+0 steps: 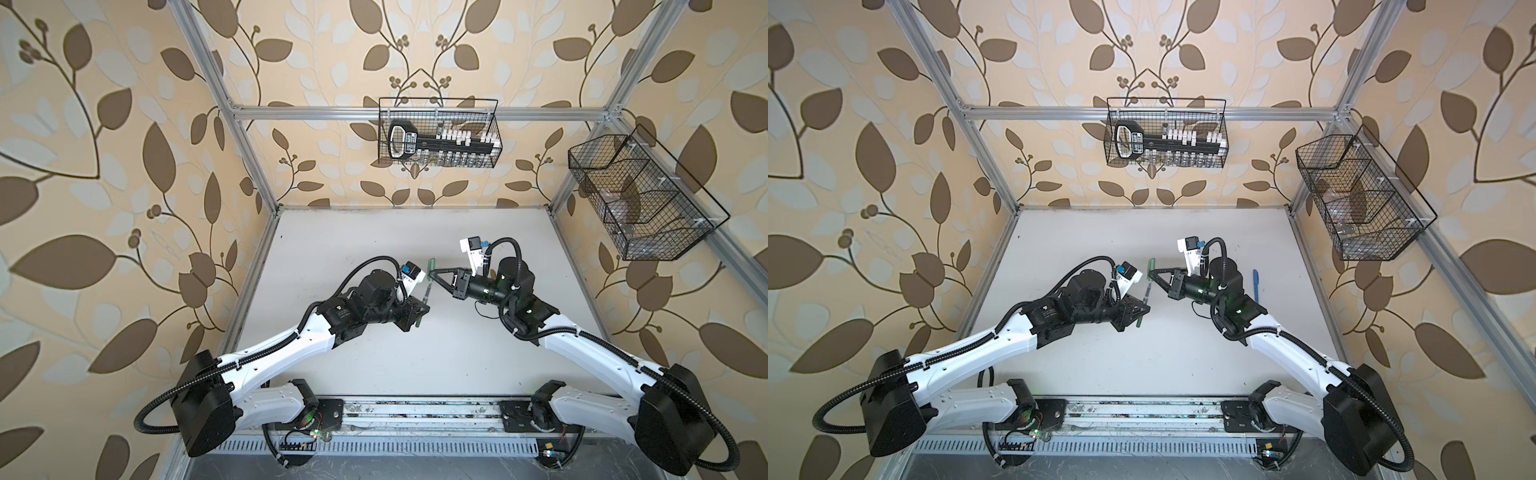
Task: Insert the pens into the pen caps
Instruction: 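Align the green cap opening over the pen nib held by the left gripper, then push the green cap down onto the pen nib with the right gripper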
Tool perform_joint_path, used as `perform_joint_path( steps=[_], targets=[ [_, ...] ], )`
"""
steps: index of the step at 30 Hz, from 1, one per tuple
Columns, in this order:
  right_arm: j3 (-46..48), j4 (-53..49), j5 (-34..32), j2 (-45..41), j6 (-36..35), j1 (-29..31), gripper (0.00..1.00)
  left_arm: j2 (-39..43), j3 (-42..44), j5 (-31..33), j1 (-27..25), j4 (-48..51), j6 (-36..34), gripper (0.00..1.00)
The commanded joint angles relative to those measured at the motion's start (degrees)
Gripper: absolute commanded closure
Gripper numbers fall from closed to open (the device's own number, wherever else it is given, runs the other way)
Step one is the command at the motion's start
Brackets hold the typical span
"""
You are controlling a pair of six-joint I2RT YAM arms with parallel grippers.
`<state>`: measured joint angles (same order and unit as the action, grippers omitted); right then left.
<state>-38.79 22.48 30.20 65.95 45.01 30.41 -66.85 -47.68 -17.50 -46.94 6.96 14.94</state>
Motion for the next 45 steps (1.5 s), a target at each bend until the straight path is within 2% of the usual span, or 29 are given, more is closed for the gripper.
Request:
perform_joint_path(
  steps=[1,14,22,29,45],
  targets=[
    [1.6,1.4,-1.0,-1.3,0.6,0.6,0.92,1.9,-0.5,1.4,-0.5,-2.9,-1.4,0.84],
    [3.6,4.7,-1.7,-3.7,0.6,1.6,0.92,0.1,-2.1,2.1,-0.5,-3.5,-1.9,0.84],
    [-3.1,-3.5,-3.5,-3.8,-5.7,1.3,0.92,0.1,-2.8,-0.2,-0.5,-1.8,-2.1,0.84],
    [-6.5,-3.2,-1.4,-1.7,-5.8,0.2,0.92,1.2,-2.1,0.1,-0.5,-1.8,-2.1,0.84],
    [-1.1,-1.4,-1.2,-2.4,-4.1,1.9,0.92,1.9,-1.5,1.3,-0.5,-2.5,-2.2,0.85]
  ],
)
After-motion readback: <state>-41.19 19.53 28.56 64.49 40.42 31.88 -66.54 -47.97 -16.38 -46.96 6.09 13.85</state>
